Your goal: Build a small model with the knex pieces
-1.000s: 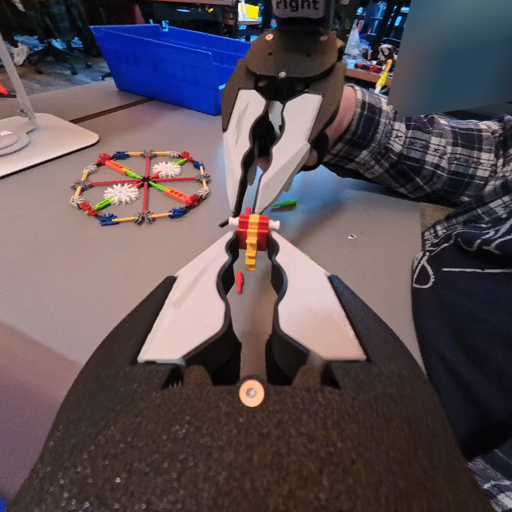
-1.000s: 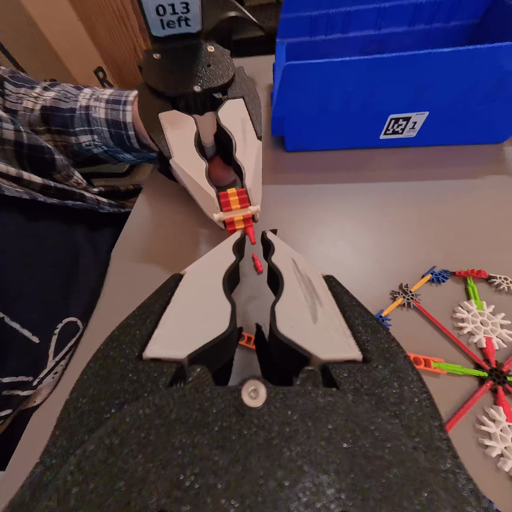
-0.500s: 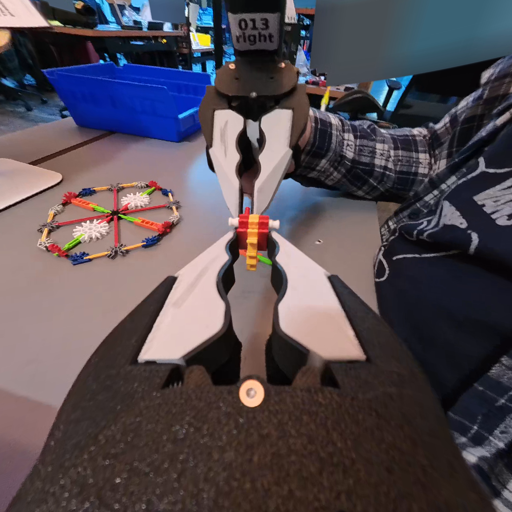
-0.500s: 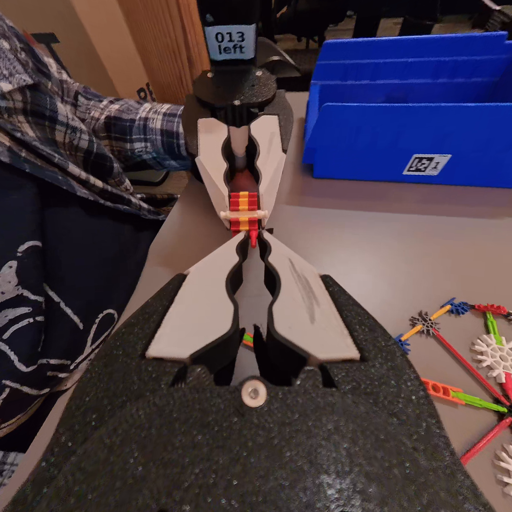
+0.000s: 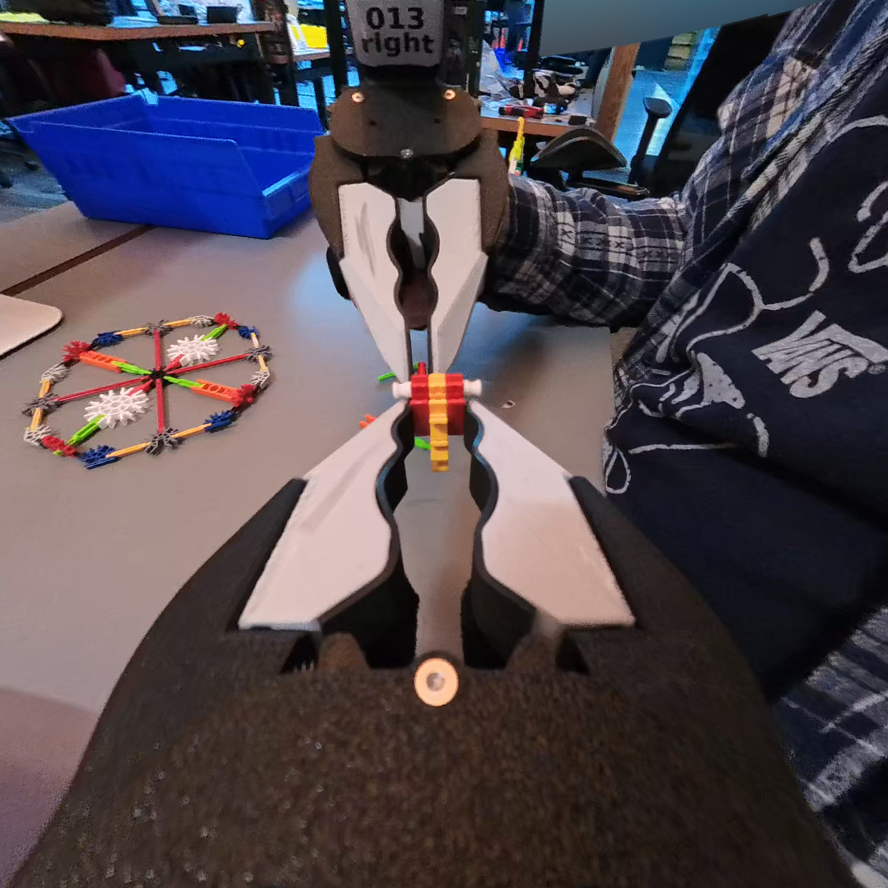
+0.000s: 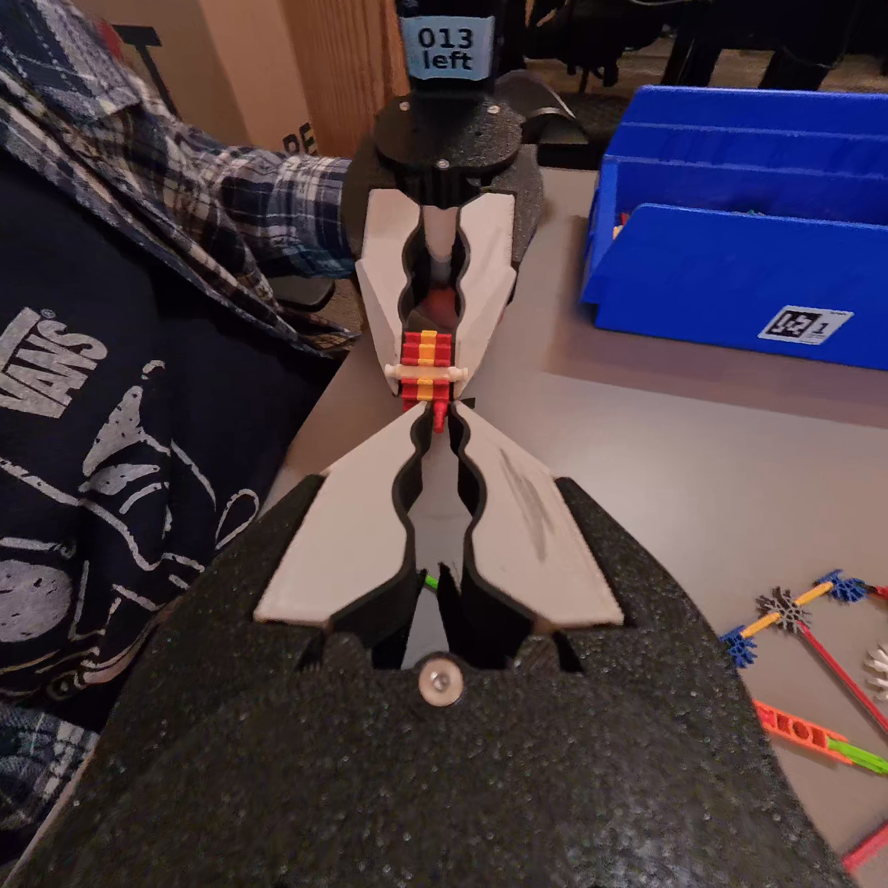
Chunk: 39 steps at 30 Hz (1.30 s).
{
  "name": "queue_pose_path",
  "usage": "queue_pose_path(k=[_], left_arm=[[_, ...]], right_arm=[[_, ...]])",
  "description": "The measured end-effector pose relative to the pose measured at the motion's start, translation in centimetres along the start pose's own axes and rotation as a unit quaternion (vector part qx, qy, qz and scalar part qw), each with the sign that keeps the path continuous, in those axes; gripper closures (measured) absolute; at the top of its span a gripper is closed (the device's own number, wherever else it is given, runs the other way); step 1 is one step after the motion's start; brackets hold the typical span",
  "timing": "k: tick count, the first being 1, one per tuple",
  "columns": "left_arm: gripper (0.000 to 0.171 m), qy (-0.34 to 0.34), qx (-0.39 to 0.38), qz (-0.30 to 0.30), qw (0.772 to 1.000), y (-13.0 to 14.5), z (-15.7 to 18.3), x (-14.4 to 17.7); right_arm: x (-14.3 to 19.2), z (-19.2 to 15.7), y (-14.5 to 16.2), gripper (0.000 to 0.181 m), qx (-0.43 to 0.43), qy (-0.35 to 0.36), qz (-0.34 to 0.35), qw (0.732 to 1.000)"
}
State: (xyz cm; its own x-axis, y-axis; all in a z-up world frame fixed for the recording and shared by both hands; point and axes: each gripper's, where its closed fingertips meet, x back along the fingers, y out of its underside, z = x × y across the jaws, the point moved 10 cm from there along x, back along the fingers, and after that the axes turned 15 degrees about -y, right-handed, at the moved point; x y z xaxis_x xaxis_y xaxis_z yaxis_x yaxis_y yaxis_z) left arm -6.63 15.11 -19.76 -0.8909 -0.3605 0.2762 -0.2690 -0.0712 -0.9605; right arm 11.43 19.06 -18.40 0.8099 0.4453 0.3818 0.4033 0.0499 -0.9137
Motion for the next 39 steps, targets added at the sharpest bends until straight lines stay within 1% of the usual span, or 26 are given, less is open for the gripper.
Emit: queue_pose_path(k=[2, 5, 10, 13, 22, 30, 35, 39], left_arm=[[0.154, -0.005, 0.006, 0.007, 1.0, 0.0, -0.1, 0.2], [0.153, -0.017, -0.002, -0.001, 1.0, 0.1, 0.0, 0.4], [0.153, 0.001, 0.019, 0.007, 1.0, 0.3, 0.0, 0.1], [0.153, 0.012, 0.022, 0.016, 1.0, 0.1, 0.2, -0.3], [0.153, -0.011, 0.042, 0.036, 0.998, 0.4, 0.4, -0.6], [0.153, -0.029, 0.039, 0.026, 0.998, 0.5, 1.0, 0.0], [0.152, -0.018, 0.05, 0.035, 0.998, 1.1, 0.5, -0.7], [0.152, 0.007, 0.049, 0.052, 0.997, 0.7, -0.7, -1.4]], right_arm=[[0.0, 0.2, 0.0, 0.174, -0.01, 0.003, 0.015, 1.0], [-0.3, 0.3, 0.1, 0.177, -0.004, 0.006, 0.014, 1.0], [-0.2, 0.0, 0.1, 0.178, 0.017, 0.007, 0.005, 1.0], [0.3, -0.2, 0.4, 0.178, 0.018, -0.007, 0.026, 0.999], [0.7, 0.4, 1.0, 0.178, 0.004, -0.023, 0.072, 0.997], [0.1, 0.1, 0.7, 0.177, 0.014, -0.021, 0.059, 0.998], [0.3, 0.2, 0.8, 0.177, 0.015, -0.006, 0.049, 0.999], [1.1, 0.5, 0.8, 0.177, 0.014, 0.011, 0.07, 0.997]])
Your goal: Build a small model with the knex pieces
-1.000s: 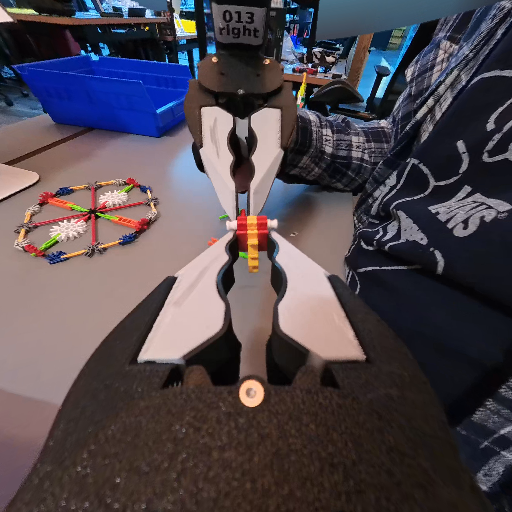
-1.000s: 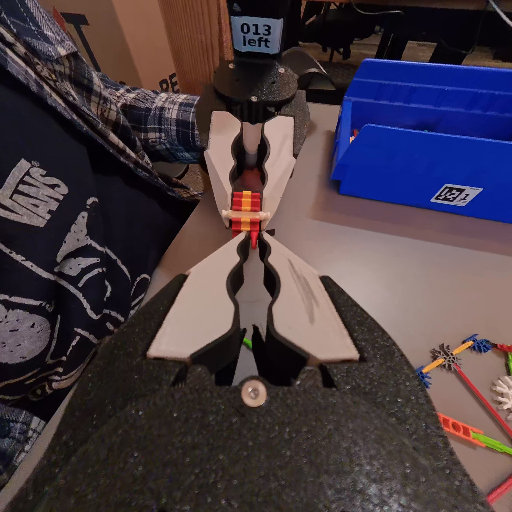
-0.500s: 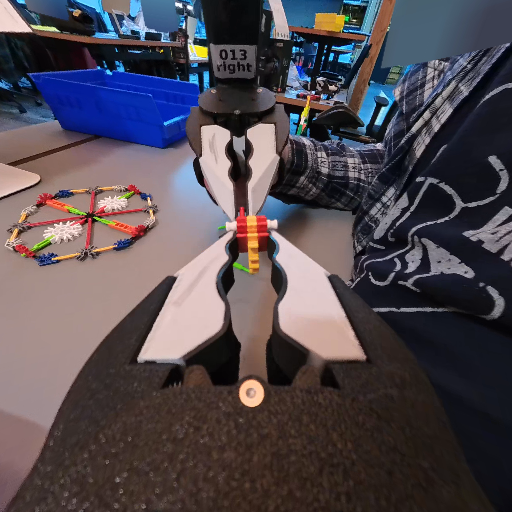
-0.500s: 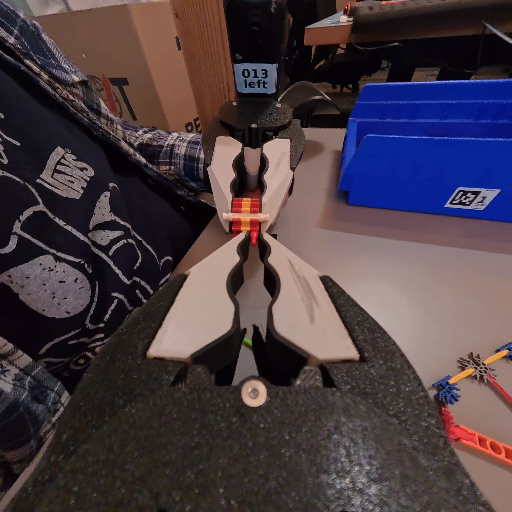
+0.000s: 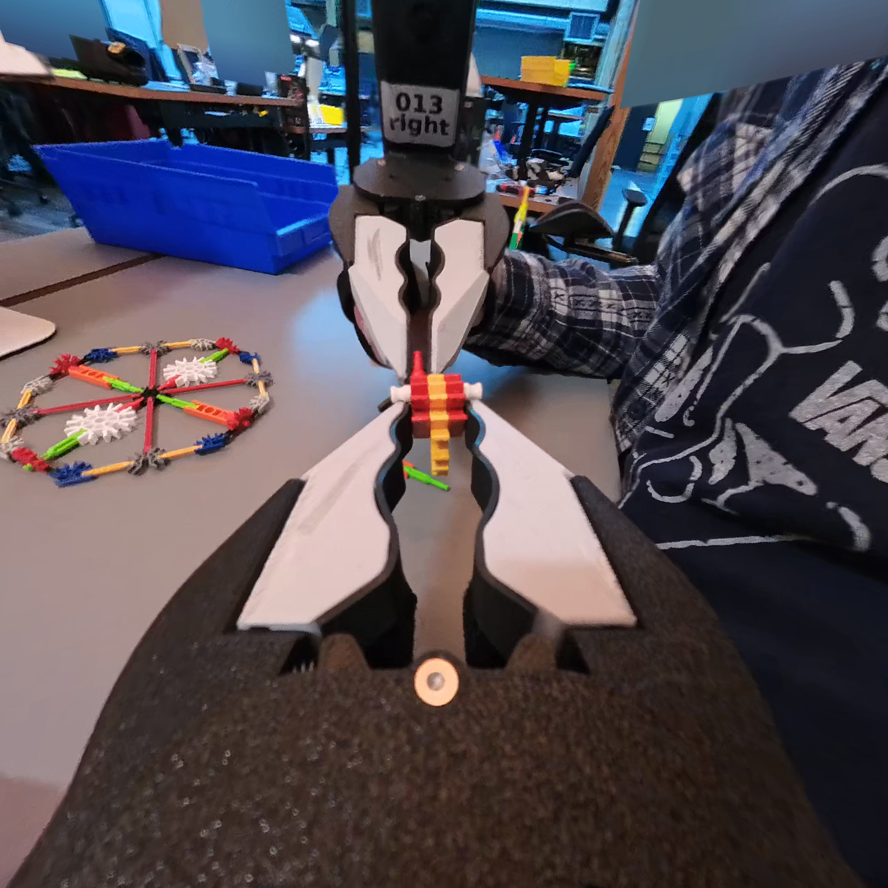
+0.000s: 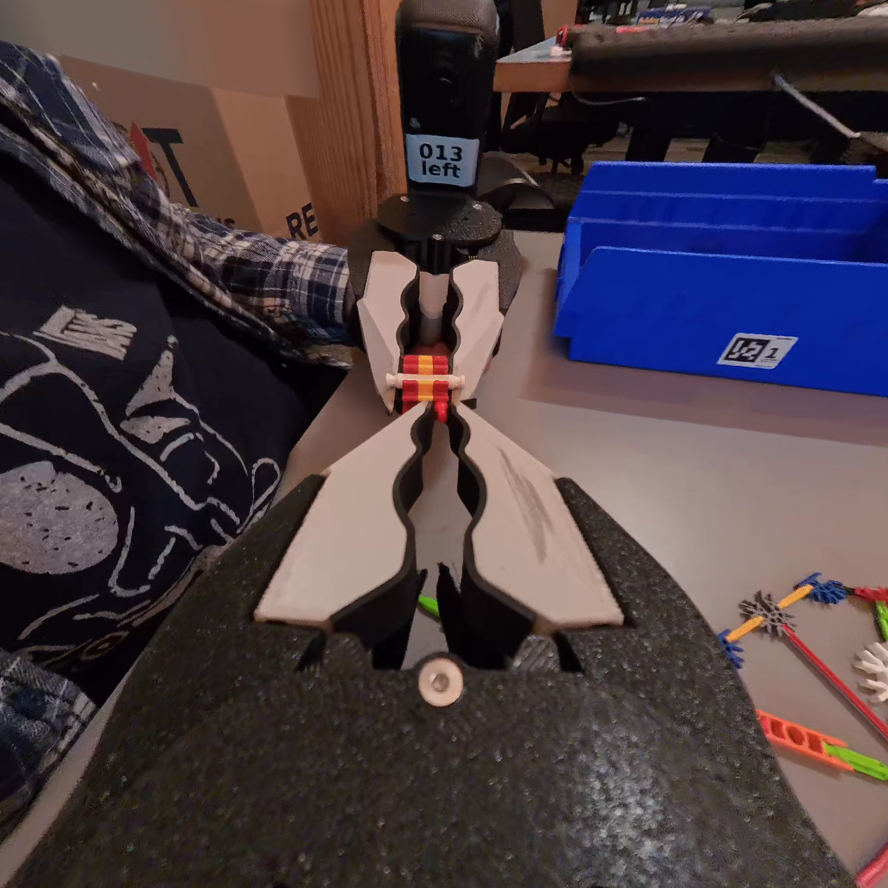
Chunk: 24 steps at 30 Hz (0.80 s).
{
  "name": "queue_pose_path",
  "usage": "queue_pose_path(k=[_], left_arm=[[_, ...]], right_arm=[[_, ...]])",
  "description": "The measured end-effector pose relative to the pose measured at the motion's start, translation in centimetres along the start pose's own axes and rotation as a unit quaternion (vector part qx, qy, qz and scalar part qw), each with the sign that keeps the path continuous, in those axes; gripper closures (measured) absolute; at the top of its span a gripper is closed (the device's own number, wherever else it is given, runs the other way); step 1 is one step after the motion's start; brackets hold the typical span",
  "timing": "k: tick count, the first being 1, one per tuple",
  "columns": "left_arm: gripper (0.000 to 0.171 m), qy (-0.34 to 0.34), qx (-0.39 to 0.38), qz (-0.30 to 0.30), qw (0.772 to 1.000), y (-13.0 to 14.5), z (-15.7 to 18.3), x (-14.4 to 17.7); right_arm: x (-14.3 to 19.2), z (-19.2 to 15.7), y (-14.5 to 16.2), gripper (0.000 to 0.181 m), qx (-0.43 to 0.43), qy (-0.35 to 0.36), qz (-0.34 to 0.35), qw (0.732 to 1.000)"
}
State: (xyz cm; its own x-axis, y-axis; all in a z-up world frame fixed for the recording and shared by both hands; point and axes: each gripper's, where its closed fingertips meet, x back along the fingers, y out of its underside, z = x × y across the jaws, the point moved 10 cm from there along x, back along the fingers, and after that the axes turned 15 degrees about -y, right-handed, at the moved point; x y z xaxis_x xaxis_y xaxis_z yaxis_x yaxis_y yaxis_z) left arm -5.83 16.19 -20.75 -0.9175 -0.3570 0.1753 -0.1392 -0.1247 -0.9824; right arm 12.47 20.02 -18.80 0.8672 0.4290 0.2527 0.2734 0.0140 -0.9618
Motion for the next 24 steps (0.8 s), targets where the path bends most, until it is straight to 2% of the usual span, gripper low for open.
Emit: queue_pose_path(k=[6, 11, 16, 24], left_arm=[[0.152, 0.097, 0.022, 0.042, 0.994, -1.4, -2.5, -2.0], [0.152, 0.154, 0.036, 0.087, 0.984, -1.9, -3.3, -3.0], [0.151, 0.152, 0.018, 0.101, 0.983, -1.9, -2.1, -2.5], [0.151, 0.132, 0.035, 0.093, 0.986, -1.1, -2.8, -2.7]], right_arm=[[2.1, 0.3, -0.3, 0.177, 0.006, 0.02, 0.071, 0.997], [2.8, 0.1, -0.5, 0.177, 0.009, 0.019, 0.122, 0.992], [2.4, -1.0, -0.8, 0.177, 0.028, 0.019, 0.119, 0.992], [2.3, -0.4, -0.2, 0.177, 0.018, 0.038, 0.107, 0.993]])
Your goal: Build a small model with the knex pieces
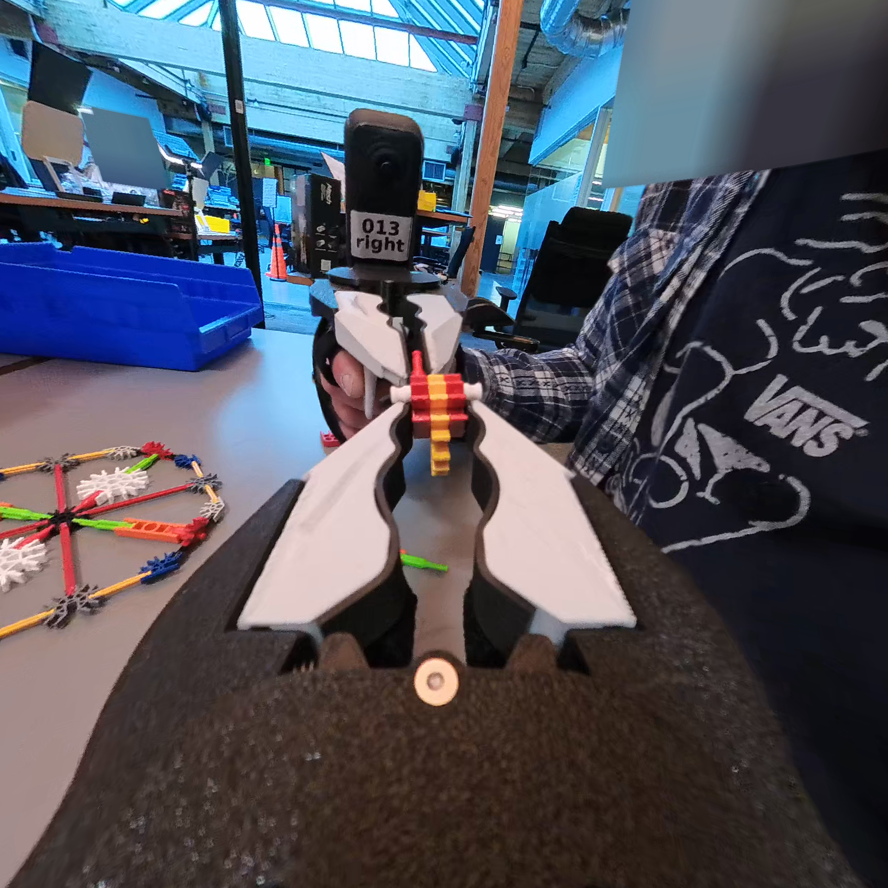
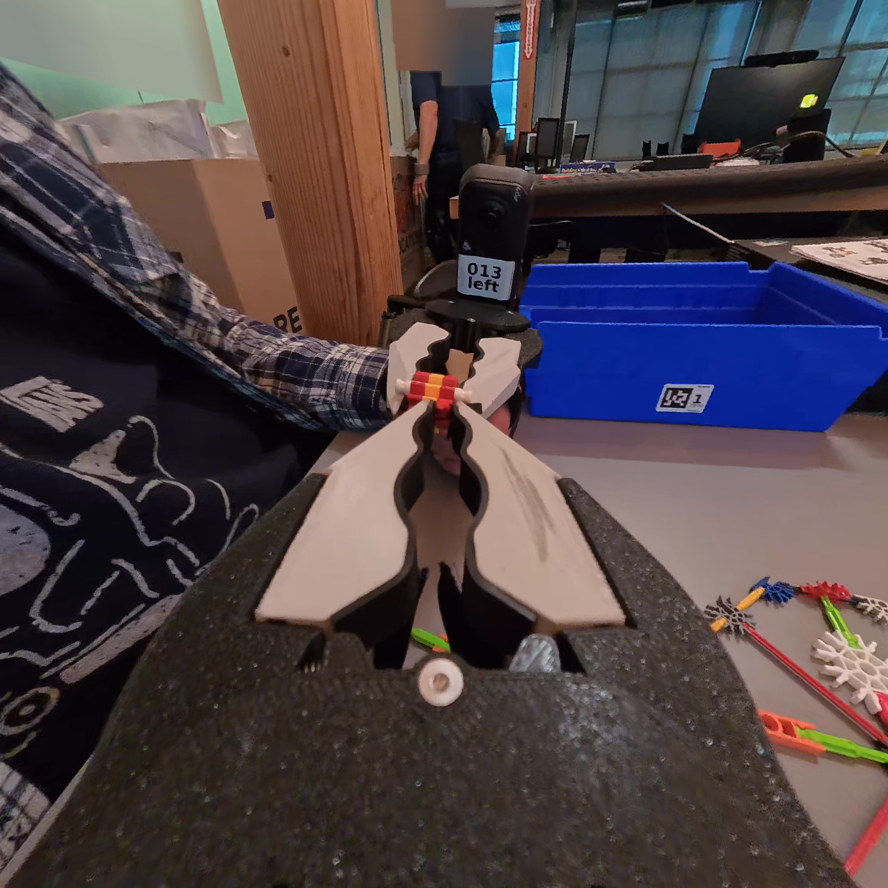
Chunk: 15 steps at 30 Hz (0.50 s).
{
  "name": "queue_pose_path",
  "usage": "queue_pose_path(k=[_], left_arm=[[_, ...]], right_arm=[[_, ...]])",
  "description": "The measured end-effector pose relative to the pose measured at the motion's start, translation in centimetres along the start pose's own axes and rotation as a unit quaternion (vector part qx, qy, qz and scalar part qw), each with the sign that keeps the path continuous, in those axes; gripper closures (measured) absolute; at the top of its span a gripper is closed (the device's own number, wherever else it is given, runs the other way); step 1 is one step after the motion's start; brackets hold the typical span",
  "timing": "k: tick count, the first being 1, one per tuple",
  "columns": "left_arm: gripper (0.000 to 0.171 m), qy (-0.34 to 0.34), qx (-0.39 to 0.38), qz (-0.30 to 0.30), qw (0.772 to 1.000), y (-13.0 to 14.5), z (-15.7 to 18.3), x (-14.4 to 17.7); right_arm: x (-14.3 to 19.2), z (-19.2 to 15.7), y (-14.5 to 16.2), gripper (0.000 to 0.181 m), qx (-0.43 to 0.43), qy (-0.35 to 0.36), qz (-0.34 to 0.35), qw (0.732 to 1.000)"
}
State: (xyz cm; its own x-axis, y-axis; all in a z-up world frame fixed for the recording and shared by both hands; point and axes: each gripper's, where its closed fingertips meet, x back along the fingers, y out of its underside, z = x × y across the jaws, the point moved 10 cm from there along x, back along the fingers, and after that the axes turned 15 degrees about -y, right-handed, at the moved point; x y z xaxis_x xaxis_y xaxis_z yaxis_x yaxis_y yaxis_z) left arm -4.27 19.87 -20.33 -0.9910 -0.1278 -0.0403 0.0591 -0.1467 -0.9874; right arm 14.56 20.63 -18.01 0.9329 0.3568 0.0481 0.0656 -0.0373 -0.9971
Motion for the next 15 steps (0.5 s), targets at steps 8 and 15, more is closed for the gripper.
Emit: queue_pose_path(k=[8, 15], left_arm=[[0.152, -0.033, 0.008, 0.0, 0.999, 0.1, 0.1, -0.2], [0.152, -0.07, 0.006, -0.006, 0.998, 0.0, 1.2, -0.1]], right_arm=[[0.3, 0.3, 0.1, 0.177, -0.01, 0.013, 0.004, 1.0], [0.3, 0.2, 0.2, 0.177, -0.011, -0.002, 0.008, 1.0]])
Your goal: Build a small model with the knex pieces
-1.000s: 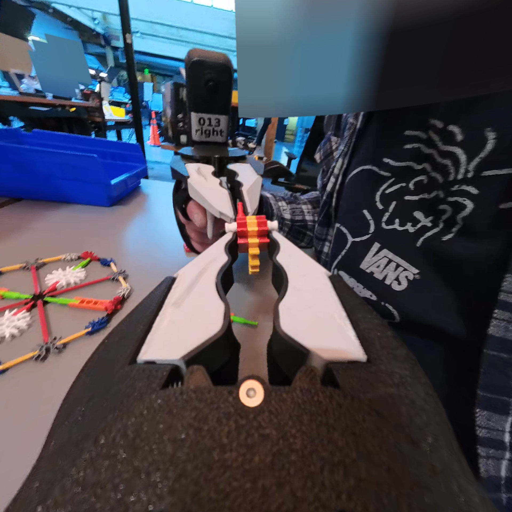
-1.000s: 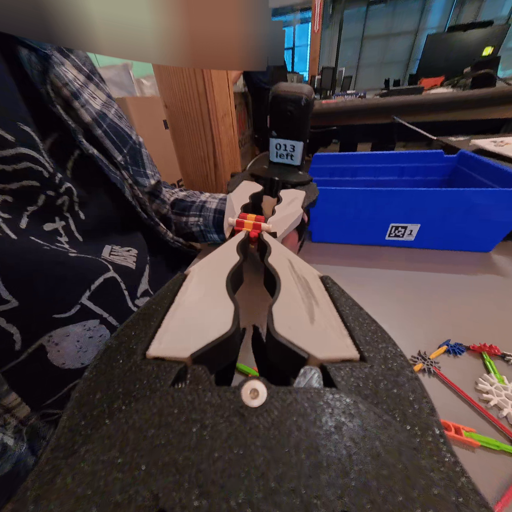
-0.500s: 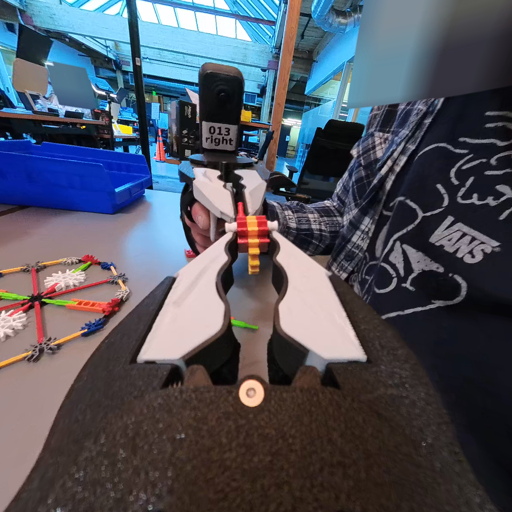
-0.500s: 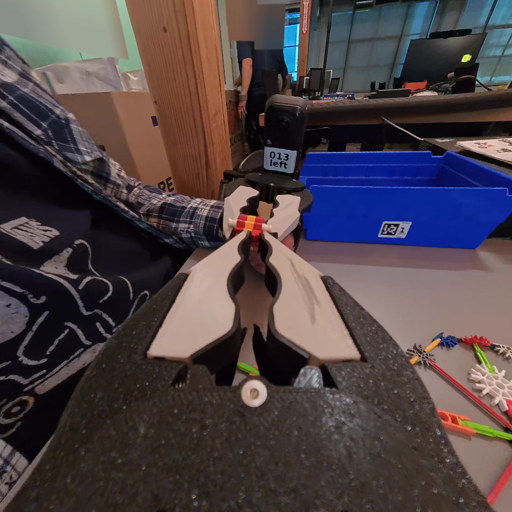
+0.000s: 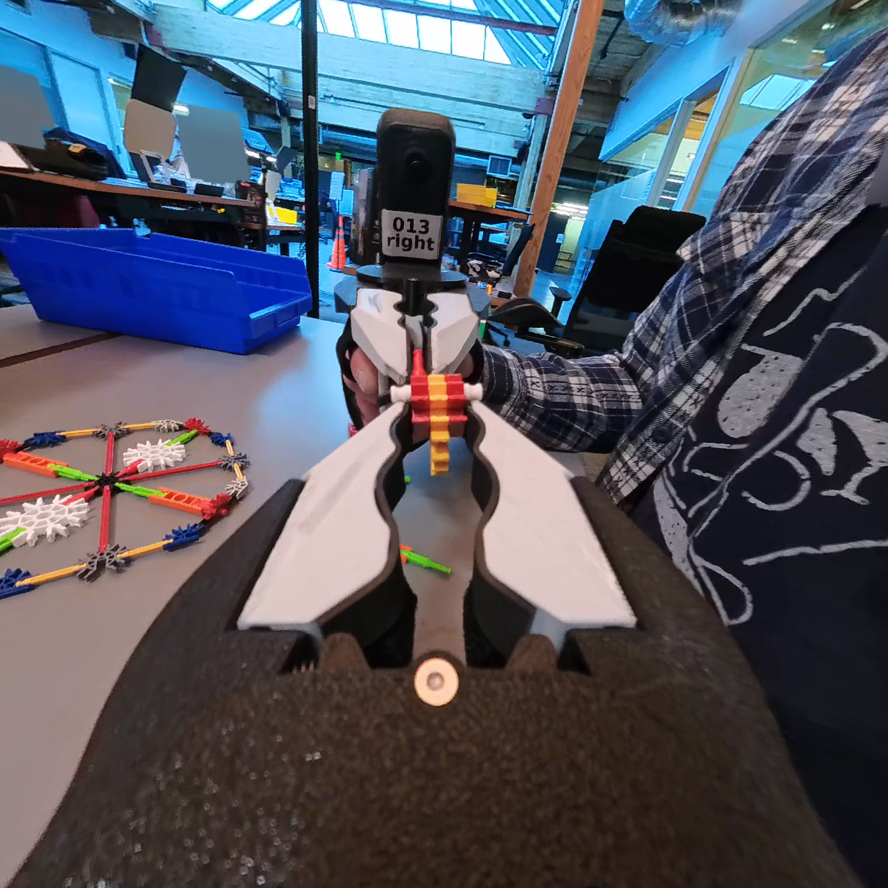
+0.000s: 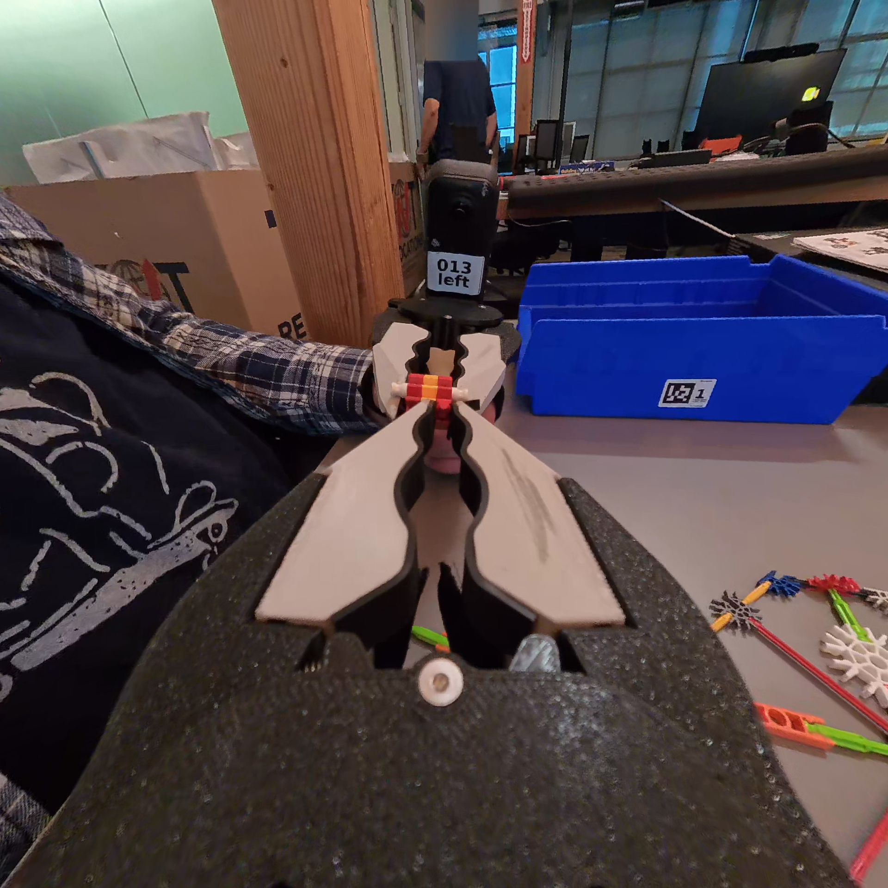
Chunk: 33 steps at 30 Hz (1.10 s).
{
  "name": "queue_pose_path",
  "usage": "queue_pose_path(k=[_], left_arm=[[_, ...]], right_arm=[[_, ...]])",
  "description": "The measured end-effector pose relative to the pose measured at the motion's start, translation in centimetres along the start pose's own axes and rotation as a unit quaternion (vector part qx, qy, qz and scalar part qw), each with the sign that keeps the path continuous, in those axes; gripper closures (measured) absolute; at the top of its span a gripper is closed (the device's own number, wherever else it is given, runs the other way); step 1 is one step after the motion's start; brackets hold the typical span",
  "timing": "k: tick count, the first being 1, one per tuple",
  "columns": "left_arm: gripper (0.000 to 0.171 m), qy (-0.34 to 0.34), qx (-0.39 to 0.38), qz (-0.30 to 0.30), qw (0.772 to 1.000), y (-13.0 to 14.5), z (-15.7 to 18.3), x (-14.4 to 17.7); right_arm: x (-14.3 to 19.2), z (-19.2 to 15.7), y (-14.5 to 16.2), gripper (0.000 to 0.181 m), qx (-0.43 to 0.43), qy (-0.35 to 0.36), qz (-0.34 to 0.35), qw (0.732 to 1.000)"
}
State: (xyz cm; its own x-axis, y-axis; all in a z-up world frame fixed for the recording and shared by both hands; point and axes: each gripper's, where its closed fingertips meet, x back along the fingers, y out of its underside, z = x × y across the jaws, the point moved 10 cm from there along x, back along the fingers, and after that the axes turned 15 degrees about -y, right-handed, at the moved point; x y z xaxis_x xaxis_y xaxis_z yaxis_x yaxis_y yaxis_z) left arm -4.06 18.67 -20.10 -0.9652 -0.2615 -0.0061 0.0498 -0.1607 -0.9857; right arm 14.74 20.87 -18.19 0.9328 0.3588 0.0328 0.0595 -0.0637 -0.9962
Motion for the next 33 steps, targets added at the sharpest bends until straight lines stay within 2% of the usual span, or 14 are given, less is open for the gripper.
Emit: queue_pose_path(k=[10, 20, 33], left_arm=[[0.152, -0.022, -0.009, -0.017, 1.0, -0.2, 0.8, 0.4], [0.152, -0.044, -0.027, -0.027, 0.998, -0.7, 0.2, -0.3], [0.153, -0.037, -0.042, -0.038, 0.998, -1.0, -0.7, -1.2]], right_arm=[[-0.3, -0.3, -0.1, 0.177, 0.004, -0.006, -0.013, 1.0], [0.5, 0.1, -0.3, 0.177, -0.001, 0.021, -0.014, 1.0], [1.5, 0.5, -0.2, 0.177, -0.008, 0.037, -0.009, 0.999]])
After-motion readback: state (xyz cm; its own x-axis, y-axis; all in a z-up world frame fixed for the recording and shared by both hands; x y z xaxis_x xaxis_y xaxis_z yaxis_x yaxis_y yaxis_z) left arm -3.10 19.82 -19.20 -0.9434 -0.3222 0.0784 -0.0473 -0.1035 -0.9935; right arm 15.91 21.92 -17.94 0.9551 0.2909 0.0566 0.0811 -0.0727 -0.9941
